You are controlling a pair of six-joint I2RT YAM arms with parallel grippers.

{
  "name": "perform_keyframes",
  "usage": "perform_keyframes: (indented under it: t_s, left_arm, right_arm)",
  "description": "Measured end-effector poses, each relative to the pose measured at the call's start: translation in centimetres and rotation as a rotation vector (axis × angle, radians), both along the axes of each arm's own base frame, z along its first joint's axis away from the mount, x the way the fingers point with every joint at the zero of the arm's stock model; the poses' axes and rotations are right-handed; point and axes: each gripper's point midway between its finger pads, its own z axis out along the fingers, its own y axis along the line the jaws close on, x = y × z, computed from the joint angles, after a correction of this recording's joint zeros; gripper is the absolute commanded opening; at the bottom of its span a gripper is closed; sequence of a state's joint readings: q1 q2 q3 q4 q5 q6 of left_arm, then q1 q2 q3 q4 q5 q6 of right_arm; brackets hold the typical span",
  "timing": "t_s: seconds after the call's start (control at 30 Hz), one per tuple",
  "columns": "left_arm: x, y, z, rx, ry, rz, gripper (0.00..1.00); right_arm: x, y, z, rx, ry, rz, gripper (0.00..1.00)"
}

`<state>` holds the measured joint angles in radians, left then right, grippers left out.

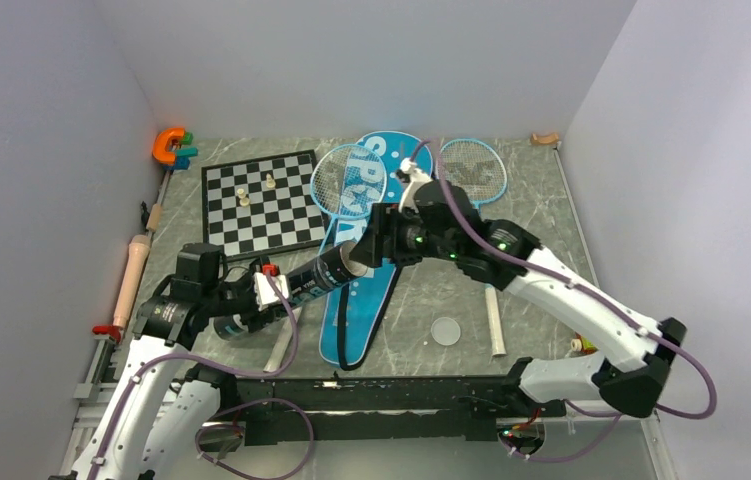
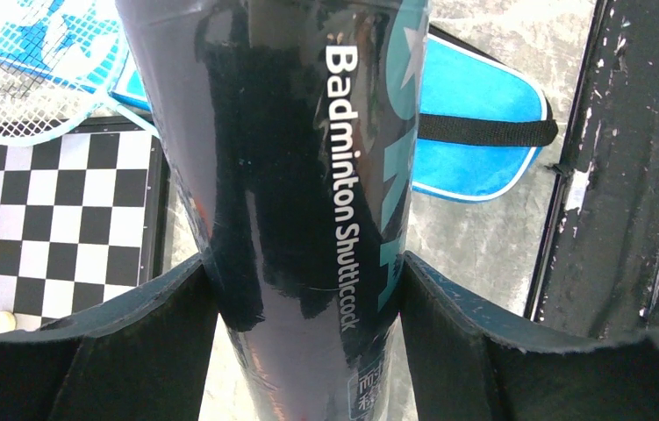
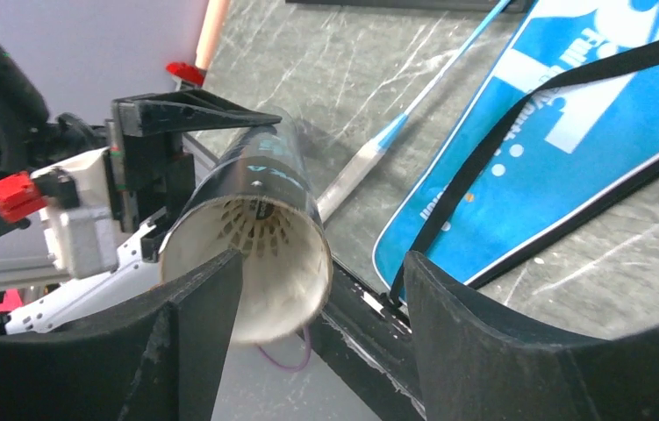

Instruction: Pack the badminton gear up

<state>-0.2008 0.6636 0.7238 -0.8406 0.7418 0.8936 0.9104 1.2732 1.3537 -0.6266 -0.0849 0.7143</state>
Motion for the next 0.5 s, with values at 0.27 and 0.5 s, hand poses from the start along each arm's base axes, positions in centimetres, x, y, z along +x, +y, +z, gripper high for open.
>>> perform_keyframes:
  t_s: [0.27,0.5]
  left_arm:
    - [-0.6,0.1,-0.5,0.018,0.017,-0.018,0.05]
    - [-1.0,0.6,-1.0,0.048,0.02,-0.023,0.05]
  right_arm:
    - [1.7,-9.3,1.7,-0.038,-0.036,-0.262,0.7]
    - [1.3,-16.0,-12.9,-0.383,0.225,-0.452,0.68]
